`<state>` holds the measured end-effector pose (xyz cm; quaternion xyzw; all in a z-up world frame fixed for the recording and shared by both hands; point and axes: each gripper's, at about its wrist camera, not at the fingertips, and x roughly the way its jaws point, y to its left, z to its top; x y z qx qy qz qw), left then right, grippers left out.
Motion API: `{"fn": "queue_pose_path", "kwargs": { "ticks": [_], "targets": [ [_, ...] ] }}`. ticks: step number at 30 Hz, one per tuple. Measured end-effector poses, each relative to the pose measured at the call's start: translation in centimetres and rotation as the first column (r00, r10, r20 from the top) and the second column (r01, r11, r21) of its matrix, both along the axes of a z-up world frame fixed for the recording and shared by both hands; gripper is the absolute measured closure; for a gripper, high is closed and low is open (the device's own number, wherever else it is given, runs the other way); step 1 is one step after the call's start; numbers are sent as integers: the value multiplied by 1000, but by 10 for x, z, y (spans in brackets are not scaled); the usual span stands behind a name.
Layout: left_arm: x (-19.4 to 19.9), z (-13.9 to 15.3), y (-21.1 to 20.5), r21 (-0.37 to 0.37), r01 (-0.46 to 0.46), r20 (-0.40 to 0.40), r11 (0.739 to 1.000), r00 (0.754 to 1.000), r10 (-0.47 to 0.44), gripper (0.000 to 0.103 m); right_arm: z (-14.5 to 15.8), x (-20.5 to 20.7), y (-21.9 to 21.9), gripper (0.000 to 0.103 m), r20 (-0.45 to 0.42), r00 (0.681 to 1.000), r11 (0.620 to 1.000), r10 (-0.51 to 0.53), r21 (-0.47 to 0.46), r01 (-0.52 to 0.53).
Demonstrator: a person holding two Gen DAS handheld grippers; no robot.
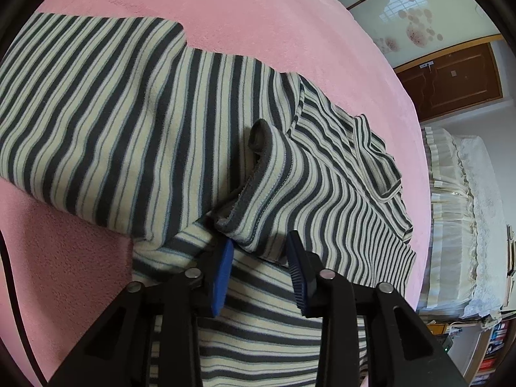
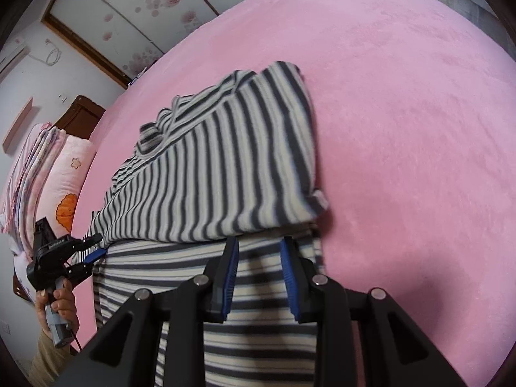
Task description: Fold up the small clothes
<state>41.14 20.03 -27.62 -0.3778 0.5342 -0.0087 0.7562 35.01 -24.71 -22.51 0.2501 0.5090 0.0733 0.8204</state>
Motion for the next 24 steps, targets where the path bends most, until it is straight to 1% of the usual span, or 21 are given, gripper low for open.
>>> {"fn": "queue_pose_path", "kwargs": {
  "ticks": [1, 2, 4, 5, 6, 7, 9, 10, 13, 16, 18, 20, 22, 24],
  "targets": [
    [1, 0, -1, 15, 2, 4, 1000, 1000, -2, 84, -1, 2, -1, 76, 5, 1000, 1000, -10, 10, 10],
    [1, 1, -2, 32, 5, 5, 999, 1000, -6, 92, -2, 5, -2, 76, 13, 1000, 1000, -17, 11, 17],
    [2, 4, -4, 56, 8, 8, 998, 1000, -8, 95, -1, 9, -1, 76, 27, 1000, 1000, -16, 6, 16],
    [3, 7, -6, 67, 6, 12, 998, 1000, -7, 96, 1, 11, 1, 78, 35, 999, 1000, -10, -1, 10],
    [3, 10, -7, 80, 7, 16, 997, 1000, -8, 97, 3, 12, 3, 91, 46, 999, 1000, -6, -9, 6],
    [4, 15, -9, 106, 14, 13, 994, 1000, -16, 97, 6, 13, 5, 99, 59, 998, 1000, 2, -25, -1],
    [6, 22, -11, 141, 28, -4, 990, 1000, -28, 97, 10, 12, 7, 99, 68, 998, 999, -2, -36, 4],
    [7, 25, -12, 154, 37, -29, 987, 999, -33, 97, 12, 11, 6, 99, 68, 998, 1000, -4, -28, 6],
    [9, 31, -11, 161, 55, -72, 985, 996, -44, 97, 19, 4, 1, 99, 55, 998, 1000, -3, 15, 3],
    [11, 34, -8, 174, 69, -96, 982, 994, -53, 97, 21, -3, -2, 99, 45, 999, 1000, 8, -2, -7],
    [13, 31, -3, 162, 74, -117, 984, 992, -55, 97, 17, -3, -2, 99, 31, 999, 1000, 17, -14, -16],
    [15, 23, -1, 169, 93, -144, 981, 987, -68, 96, 11, -2, -3, 99, 17, 1000, 999, 20, -28, -19],
    [17, 13, -2, 186, 132, -183, 974, 978, -97, 92, 6, -1, -2, 99, 0, 1000, 999, 28, -46, -28],
    [15, 8, 0, 184, 143, -189, 972, 976, -108, 88, 3, 0, 2, 97, -26, 998, 996, 49, -73, -51]
  ]
}}
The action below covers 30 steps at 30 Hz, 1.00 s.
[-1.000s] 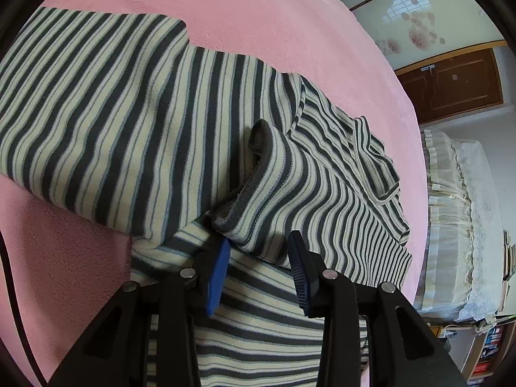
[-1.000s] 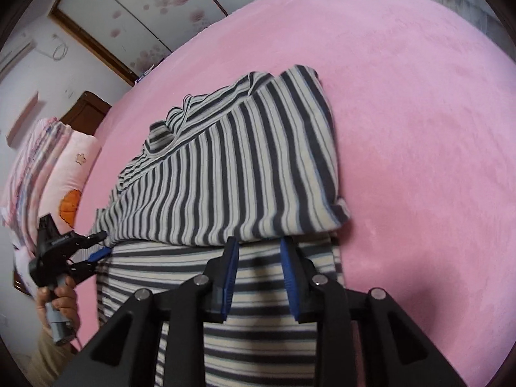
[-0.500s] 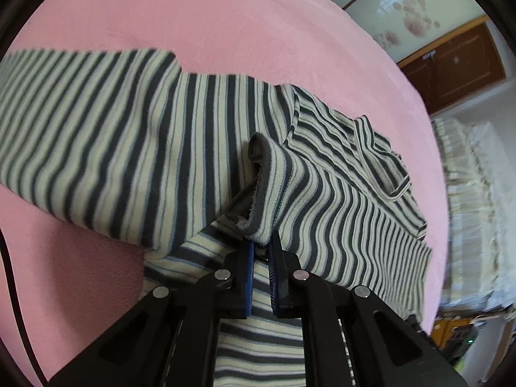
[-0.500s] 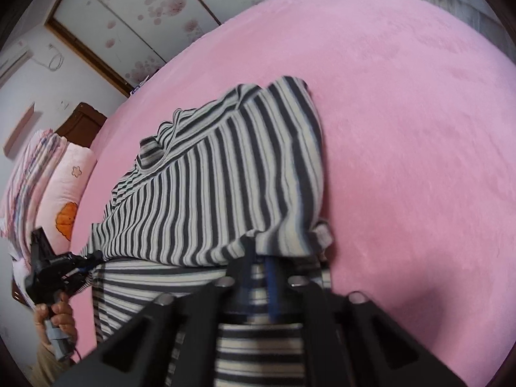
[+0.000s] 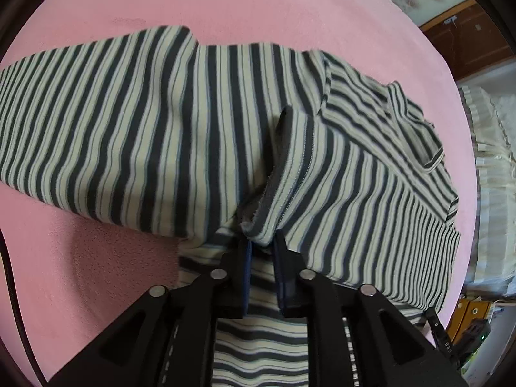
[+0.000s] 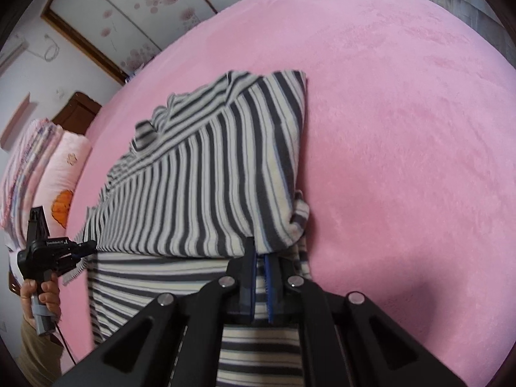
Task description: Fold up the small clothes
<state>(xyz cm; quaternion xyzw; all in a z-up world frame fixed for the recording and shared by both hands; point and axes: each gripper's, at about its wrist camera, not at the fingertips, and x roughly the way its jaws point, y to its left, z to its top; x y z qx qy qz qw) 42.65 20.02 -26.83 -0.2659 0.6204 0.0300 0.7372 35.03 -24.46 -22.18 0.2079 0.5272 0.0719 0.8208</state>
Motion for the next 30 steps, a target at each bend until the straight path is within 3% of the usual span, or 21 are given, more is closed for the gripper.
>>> {"fn": "queue_pose_path", "kwargs": {
  "ticks": [4, 6, 9, 13, 18, 22, 26, 28, 29, 30],
  "targets": [
    [-3, 11, 3, 34, 36, 25, 999, 999, -37, 75, 11, -8, 4, 85, 2, 999, 996, 41, -84, -41],
    [-6, 19, 5, 61, 56, 27, 997, 998, -58, 74, 19, -14, 3, 79, 9, 998, 989, 63, -132, -61],
    [-7, 37, 7, 138, 69, 47, 988, 996, -76, 74, 36, -19, -4, 79, 37, 996, 975, 83, -208, -74],
    [-1, 62, 4, 225, 51, 148, 973, 985, -86, 73, 51, -3, -14, 70, 83, 994, 955, 69, -293, -42],
    [21, 64, -17, 141, 41, 216, 989, 974, -71, 72, 42, 60, -26, 54, 114, 993, 960, 27, -280, 6],
    [34, 47, -43, 102, 73, 221, 992, 971, -94, 72, 16, 113, -35, 54, 53, 999, 978, 6, -210, 5],
    [39, 30, -55, 96, 89, 221, 991, 969, -108, 72, 0, 138, -44, 54, 31, 999, 988, -25, -150, 29],
    [40, 22, -56, 99, 84, 223, 992, 969, -104, 72, -3, 143, -46, 58, 44, 999, 991, -17, -130, 23],
    [39, 19, -55, 97, 78, 226, 992, 969, -99, 72, -2, 145, -45, 85, 57, 998, 990, 2, -137, 6],
    [40, 17, -54, 94, 75, 230, 993, 969, -95, 72, 0, 147, -44, 98, 64, 998, 986, 25, -167, -14]
  ]
}}
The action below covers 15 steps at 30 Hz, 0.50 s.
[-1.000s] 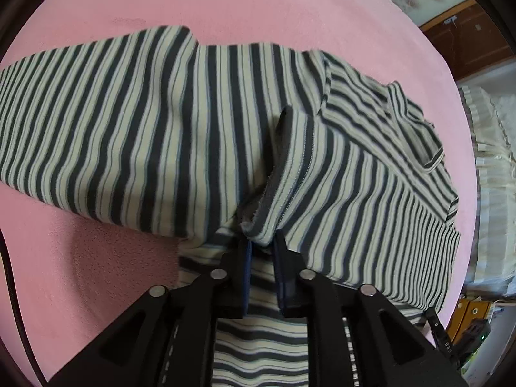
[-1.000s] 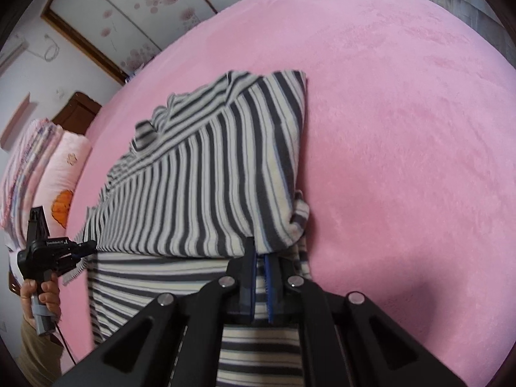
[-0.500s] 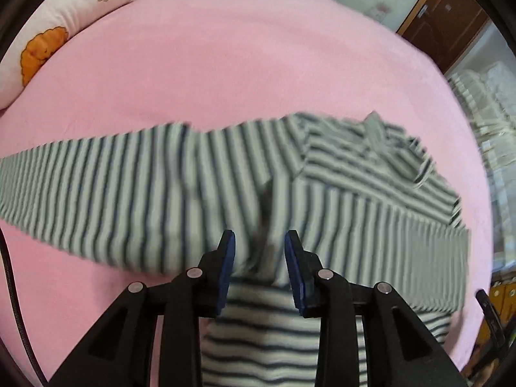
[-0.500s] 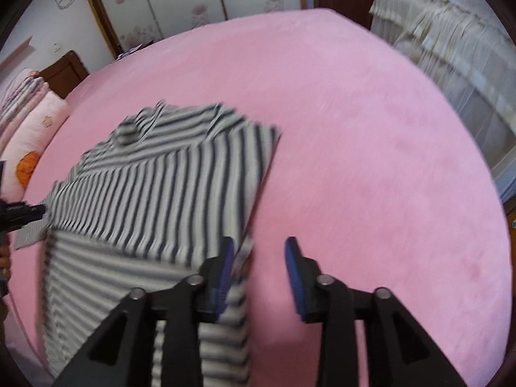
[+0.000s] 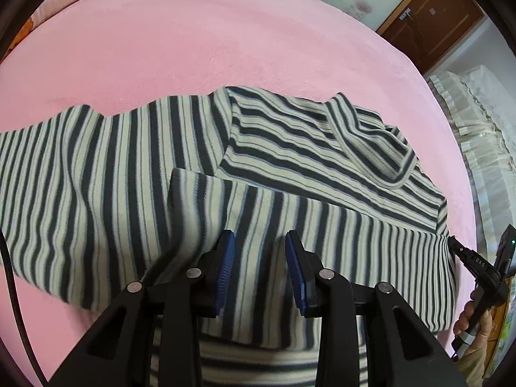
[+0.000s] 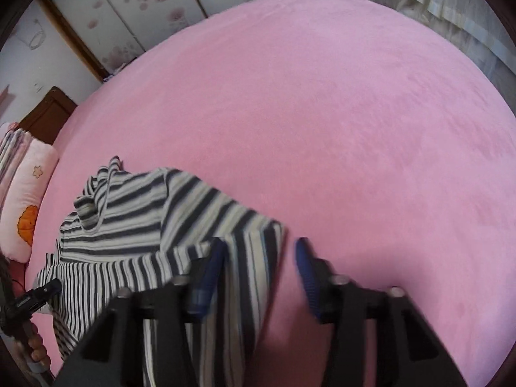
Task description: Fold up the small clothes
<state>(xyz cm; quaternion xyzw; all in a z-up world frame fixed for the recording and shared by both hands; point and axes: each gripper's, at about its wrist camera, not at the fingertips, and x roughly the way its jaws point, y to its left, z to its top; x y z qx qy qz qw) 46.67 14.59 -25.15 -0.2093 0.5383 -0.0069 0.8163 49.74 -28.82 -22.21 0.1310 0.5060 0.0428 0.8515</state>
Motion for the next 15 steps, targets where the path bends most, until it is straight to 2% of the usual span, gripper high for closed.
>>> {"fn": "queue_pose_path", "kwargs": {
  "ticks": [3, 7, 10, 15],
  "targets": [
    [1, -5, 0, 7, -10, 21, 1000, 1000, 10, 72, 13, -3, 6, 98, 75, 997, 990, 13, -143, -2],
    [3, -12, -10, 48, -6, 35, 999, 999, 4, 71, 17, 3, 12, 99, 104, 994, 980, 29, -197, -8],
    [0, -14, -16, 80, 5, 52, 997, 999, -9, 65, 14, 6, 20, 99, 124, 991, 966, 42, -260, -8],
    [-5, -20, -35, 181, 38, 80, 983, 995, -53, 56, -3, 5, 31, 97, 69, 996, 941, 57, -337, -30]
  ]
}}
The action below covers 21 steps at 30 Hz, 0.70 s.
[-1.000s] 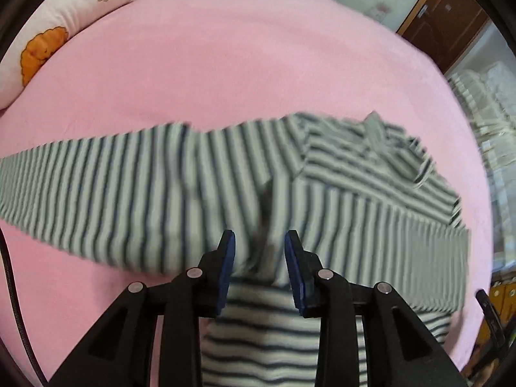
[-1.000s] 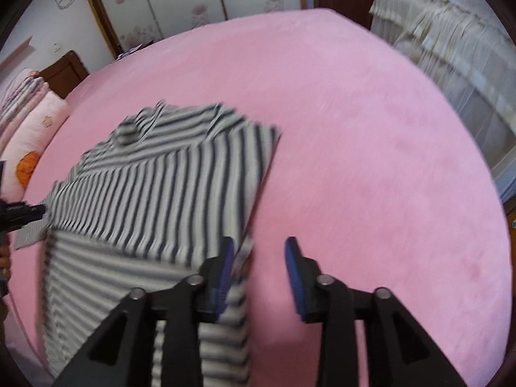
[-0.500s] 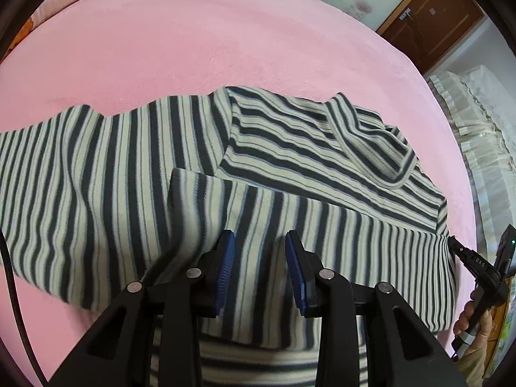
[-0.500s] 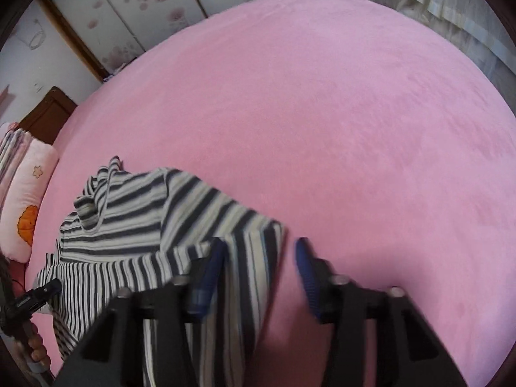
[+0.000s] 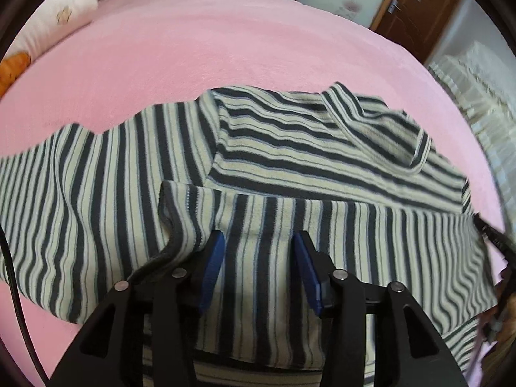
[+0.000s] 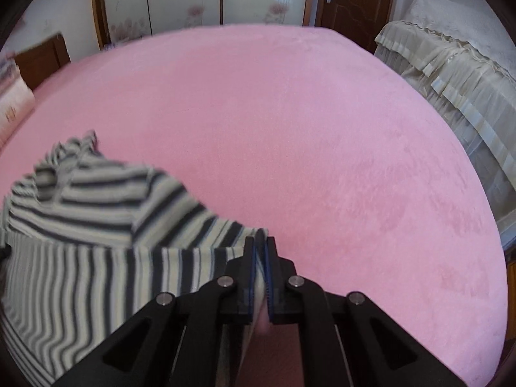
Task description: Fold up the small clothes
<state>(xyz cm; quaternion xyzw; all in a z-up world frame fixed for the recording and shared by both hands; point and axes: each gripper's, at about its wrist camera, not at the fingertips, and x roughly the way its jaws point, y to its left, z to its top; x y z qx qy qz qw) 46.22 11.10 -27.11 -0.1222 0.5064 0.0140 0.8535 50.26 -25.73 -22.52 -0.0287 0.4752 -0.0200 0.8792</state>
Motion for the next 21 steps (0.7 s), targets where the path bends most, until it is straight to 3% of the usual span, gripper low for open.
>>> {"fn": "queue_pose_path", "kwargs": {
  "ticks": [1, 3, 5, 8, 12, 17, 19, 21],
  "targets": [
    [-2, 1, -4, 19, 7, 9, 1000, 1000, -8, 54, 2, -3, -1, 95, 1, 1000, 1000, -6, 7, 6],
    [-4, 3, -9, 26, 15, 17, 1000, 1000, -16, 45, 14, -12, -3, 78, 11, 1000, 1000, -27, 15, 27],
    [-7, 10, -11, 14, 18, 19, 1000, 1000, -18, 39, 27, -24, -3, 71, 38, 999, 1000, -27, 12, 27],
    [-17, 24, -7, 2, 4, 5, 1000, 1000, -4, 31, 50, -50, 1, 71, 68, 998, 999, 6, 36, -9],
    [-39, 48, 1, -1, -19, 13, 1000, 1000, 19, 30, 70, -86, 15, 71, 86, 995, 998, 40, 51, -45],
    [-81, 79, 8, 9, -20, 27, 1000, 999, 19, 28, 74, -127, 41, 71, 93, 989, 993, 112, 28, -115],
    [-94, 92, 13, 10, -18, 32, 1000, 999, 18, 26, 63, -135, 48, 76, 68, 991, 993, 115, 12, -116],
    [-111, 102, 15, 8, -15, 39, 1000, 999, 15, 26, 45, -135, 46, 90, 11, 996, 996, 90, 10, -90]
  ]
}}
